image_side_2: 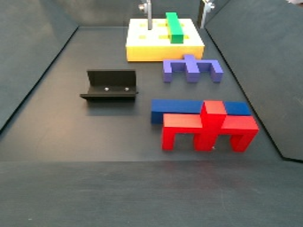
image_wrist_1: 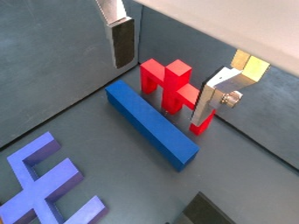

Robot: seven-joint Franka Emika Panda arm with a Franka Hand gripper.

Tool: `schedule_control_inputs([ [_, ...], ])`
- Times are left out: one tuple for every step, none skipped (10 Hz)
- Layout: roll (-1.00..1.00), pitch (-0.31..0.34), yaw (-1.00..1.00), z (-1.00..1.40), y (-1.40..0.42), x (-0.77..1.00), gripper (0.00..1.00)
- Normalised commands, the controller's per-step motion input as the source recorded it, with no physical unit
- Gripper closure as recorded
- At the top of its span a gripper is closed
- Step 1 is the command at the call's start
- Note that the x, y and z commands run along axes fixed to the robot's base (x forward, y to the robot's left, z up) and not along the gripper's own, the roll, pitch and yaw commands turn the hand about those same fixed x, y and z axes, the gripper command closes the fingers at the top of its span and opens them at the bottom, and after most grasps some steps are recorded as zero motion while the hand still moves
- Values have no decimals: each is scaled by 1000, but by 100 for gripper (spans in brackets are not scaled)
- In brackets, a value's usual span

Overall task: Pick up the blue object. Move up. Move to above the board. Insert the blue object.
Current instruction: Pick up the blue object.

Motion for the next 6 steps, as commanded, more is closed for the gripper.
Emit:
schedule_control_inputs([
  [-34, -59, -254, -186, 134, -154, 0],
  [-33, -76, -537, -277, 229, -269, 0],
  [0, -50, -757, -334, 166, -260, 0],
  [0, -34, -843, -357, 114, -231, 0],
  [0, -30, -846, -363, 111, -234, 0],
  [0, -19, -851, -380, 120, -254, 0],
])
